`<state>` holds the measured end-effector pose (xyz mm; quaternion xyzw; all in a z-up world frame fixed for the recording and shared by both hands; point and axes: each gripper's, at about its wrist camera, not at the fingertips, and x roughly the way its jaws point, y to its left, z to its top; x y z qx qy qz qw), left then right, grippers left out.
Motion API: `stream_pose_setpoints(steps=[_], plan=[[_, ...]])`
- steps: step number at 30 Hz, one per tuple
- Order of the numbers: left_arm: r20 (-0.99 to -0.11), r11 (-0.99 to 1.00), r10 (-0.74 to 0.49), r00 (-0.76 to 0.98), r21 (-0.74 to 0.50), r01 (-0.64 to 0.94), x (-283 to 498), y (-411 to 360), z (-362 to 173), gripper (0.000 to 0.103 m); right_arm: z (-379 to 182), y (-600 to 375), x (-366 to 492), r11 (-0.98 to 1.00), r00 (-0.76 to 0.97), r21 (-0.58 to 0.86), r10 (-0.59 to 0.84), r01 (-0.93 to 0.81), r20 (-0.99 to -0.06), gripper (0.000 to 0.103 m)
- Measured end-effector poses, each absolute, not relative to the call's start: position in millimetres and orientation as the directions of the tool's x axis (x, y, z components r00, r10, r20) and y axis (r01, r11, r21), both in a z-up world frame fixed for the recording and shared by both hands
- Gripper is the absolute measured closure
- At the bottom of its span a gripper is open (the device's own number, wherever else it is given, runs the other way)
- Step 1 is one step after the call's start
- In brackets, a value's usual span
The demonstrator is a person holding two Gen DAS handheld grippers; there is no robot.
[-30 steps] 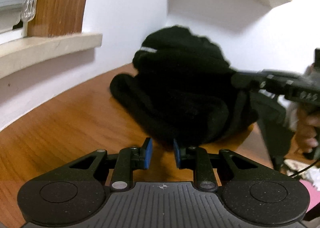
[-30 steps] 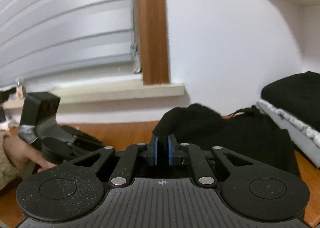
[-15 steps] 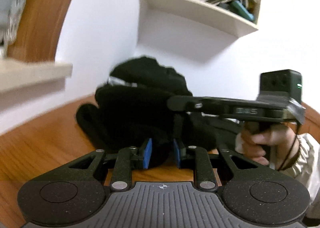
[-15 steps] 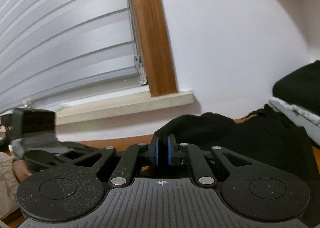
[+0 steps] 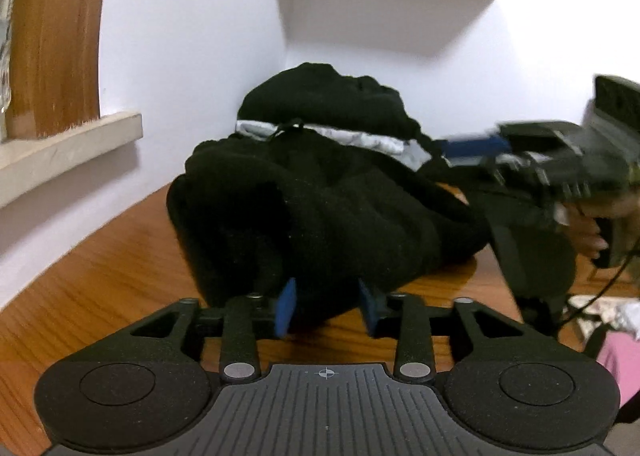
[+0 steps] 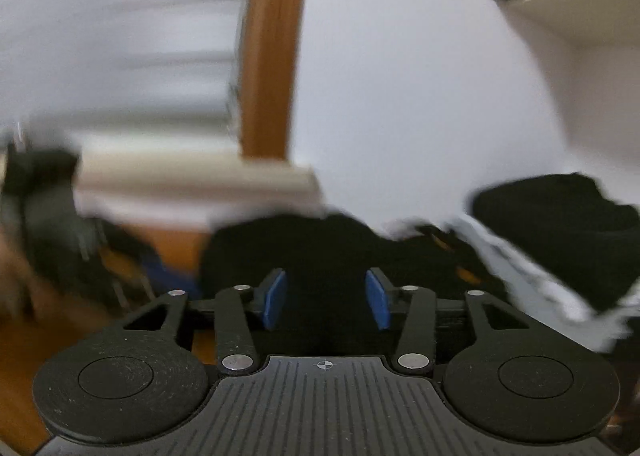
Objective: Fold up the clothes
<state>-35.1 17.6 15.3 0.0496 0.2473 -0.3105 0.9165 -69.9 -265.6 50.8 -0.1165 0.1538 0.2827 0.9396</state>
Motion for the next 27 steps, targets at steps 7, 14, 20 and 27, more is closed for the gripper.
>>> stream_pose_setpoints(steps=[7,14,20,27], plan=[[-0.483,0.813,-0.511,0.711,-0.002,0.583,-32.4,9.4,12.2,0.065,9.8,-275.6,-84.2,0.696,0.793,-0.394,0.45,-0.6,-0.412,0.039],[-0.543,0.853,-0.457,0.705,-0.043,0.52,-24.0,27.4,15.7,0.093,-22.6,-260.8,-76.9,0.605,0.817,-0.55,0.435,-0.576,-0.378,0.036],[-0.573,0.897,-0.402,0.714,-0.088,0.434,-23.2,62.6,15.5,0.1,-23.7,-254.0,-75.8,0.56,0.818,-0.599,0.445,-0.572,-0.365,0.035],[-0.479,0.88,-0.459,0.748,-0.128,0.458,-31.1,49.9,43.9,0.069,-25.2,-247.6,-63.5,0.585,0.81,-0.561,0.452,-0.585,-0.374,0.034]])
